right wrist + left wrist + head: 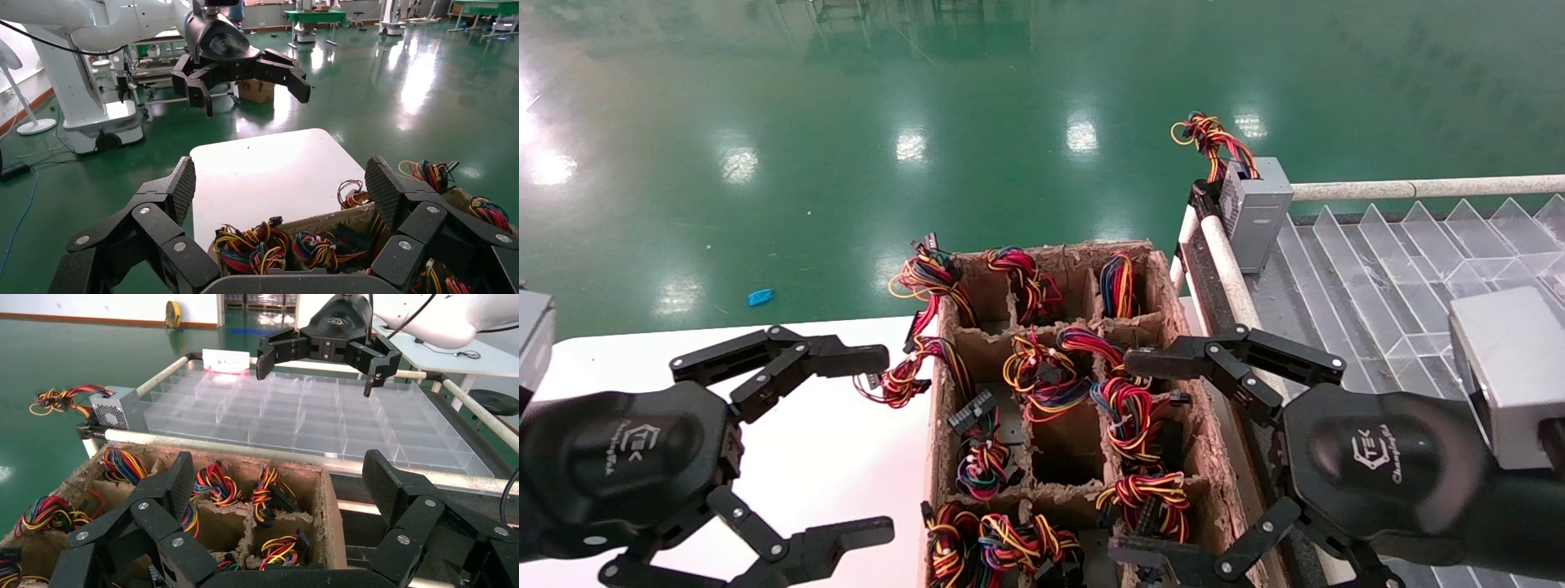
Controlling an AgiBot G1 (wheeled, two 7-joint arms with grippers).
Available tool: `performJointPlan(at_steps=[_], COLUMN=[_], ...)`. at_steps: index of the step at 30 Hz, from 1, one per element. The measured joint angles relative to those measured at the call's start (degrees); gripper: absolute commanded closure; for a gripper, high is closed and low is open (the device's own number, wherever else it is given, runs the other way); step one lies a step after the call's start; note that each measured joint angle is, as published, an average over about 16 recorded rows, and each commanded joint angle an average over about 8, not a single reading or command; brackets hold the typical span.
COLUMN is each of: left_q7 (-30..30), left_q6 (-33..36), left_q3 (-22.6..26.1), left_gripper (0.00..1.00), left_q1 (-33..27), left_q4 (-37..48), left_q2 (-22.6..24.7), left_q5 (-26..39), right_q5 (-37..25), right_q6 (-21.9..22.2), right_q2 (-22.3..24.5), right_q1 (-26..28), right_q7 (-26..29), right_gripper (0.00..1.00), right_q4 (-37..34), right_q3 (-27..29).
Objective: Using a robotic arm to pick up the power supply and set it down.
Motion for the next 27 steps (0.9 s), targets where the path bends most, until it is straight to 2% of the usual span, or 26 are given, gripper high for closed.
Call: performJointPlan(at_steps=[27], left_q7=[0.0], left_q6=[0.0], left_q3=[0.0], left_gripper=[0.0], left_q1=[0.0], left_q4=[0.0], left_q2=[0.0], left_q5=[0.0], right_q5=[0.0], right_q6=[0.0], right_q2=[0.0], right_q1=[0.0], right_q7=[0.0], right_gripper=[0.0], right_q4=[0.01], right_q3=[0.0])
